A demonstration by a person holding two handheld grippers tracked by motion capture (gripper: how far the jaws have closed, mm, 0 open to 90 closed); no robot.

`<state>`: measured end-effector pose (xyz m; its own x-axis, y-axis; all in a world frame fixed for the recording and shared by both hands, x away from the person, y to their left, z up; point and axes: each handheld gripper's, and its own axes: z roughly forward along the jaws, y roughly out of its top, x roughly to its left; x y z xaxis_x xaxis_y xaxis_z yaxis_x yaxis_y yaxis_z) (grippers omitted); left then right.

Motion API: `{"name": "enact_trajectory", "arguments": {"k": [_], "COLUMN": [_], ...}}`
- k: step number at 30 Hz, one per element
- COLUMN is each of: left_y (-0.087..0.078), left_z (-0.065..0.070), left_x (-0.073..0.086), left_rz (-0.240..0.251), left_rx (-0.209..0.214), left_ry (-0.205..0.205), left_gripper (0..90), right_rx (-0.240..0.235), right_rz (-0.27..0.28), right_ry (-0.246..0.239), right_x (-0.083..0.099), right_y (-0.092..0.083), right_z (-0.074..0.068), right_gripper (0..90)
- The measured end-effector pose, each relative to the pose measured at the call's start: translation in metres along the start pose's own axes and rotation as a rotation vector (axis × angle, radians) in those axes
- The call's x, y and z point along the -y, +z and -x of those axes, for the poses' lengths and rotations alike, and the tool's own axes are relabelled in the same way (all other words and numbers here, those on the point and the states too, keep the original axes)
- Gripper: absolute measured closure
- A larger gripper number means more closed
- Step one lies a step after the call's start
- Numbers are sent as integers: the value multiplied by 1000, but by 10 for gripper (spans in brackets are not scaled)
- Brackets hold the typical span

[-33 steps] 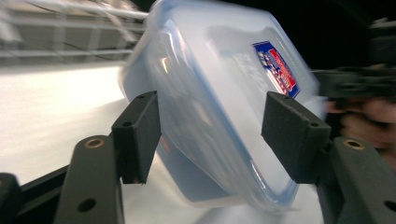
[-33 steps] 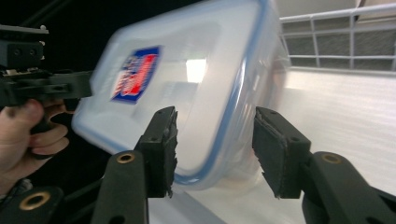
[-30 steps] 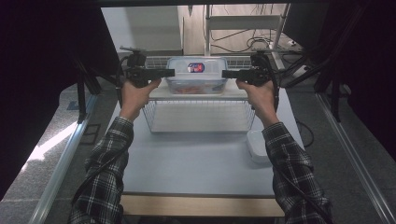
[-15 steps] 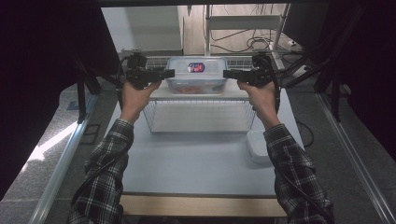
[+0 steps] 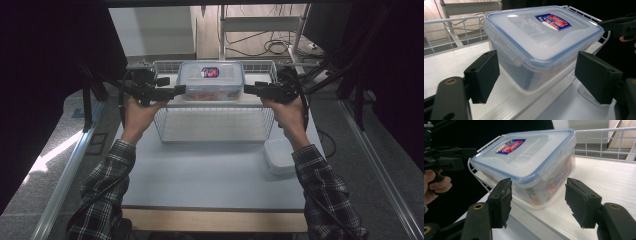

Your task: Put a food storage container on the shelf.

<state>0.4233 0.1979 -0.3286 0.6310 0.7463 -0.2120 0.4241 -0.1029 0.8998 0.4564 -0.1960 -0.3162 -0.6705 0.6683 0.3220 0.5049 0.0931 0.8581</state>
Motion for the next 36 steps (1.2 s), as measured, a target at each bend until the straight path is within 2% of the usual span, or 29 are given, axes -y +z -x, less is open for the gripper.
{"name": "enact_trajectory", "arguments": {"k": [4,8,17,30,33,36], "left_y": [-7,-12,-21,-26,-28,-30], "left_z": [2,7,24,45,47,49], "left_x": [8,16,37,70,77,85], "left_rz": [3,-5,-22,-39,-40,-32], "left_rx": [4,2,19,-11,-13,-7], "left_ry": [7,19,54,149,157,148], "left_gripper": [148,130,75,34,29,26], "right_rx": [1,10,8,13,10,6], "right_rz": [-2,-8,-22,-47,-46,-41], "right_ry": [-17,-54,-117,-211,-221,-224], "right_x": [7,13,30,58,65,73], "right_y": [-3,-5,-8,-16,-19,-22], "right_z": [-1,-5,-18,-31,-32,-33], "right_gripper": [348,327,265,144,124,108]}}
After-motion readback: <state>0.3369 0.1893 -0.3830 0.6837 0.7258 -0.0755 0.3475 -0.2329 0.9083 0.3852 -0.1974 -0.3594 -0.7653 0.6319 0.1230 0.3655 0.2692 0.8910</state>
